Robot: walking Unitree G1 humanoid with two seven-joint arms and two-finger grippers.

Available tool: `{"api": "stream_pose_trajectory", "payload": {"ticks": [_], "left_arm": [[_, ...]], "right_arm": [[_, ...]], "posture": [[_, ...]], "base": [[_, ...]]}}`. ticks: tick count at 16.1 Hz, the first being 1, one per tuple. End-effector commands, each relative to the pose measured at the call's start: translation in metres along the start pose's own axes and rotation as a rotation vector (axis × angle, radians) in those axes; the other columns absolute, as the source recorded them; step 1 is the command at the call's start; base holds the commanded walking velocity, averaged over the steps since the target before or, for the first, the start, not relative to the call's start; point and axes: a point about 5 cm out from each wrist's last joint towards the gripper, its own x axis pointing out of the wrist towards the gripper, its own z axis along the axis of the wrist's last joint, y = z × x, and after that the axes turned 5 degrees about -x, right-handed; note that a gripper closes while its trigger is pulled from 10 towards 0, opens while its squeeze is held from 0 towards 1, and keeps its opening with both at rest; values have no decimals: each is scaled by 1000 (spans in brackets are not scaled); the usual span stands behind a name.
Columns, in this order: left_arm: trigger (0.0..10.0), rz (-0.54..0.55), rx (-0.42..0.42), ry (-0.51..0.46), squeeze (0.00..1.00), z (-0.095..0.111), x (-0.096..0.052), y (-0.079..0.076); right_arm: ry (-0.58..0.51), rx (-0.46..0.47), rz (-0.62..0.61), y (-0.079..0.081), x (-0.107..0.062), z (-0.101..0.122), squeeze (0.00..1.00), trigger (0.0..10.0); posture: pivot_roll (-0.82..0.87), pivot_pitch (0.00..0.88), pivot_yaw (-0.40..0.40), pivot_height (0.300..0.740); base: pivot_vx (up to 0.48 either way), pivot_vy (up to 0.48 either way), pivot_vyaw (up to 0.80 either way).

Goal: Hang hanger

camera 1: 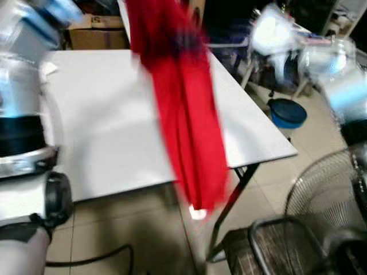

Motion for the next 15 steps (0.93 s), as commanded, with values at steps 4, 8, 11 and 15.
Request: {"api": "stream_pose_trajectory", "payload": {"ticks": [4,8,11,15], "left_arm": [[10000,-34,-45,-21,0,4,1,-13],[10000,-29,-167,160,0,-62,-24,-43],[10000,-34,-163,456,0,-124,-62,-73],[10000,10,-113,697,0,-167,-95,-83]], "right_arm": [[-197,13,-234,-18,-12,4,0,10000],[-228,-17,-108,46,-24,-30,0,10000],[-173,140,525,150,-75,-57,0,10000],[-135,250,768,175,-125,-54,0,10000]], "posture": [[67,0,-82,740],[45,0,-48,740],[34,0,-35,740],[22,0,-16,740]], "base": [[376,0,0],[379,0,0],[360,0,0],[307,0,0]]}}
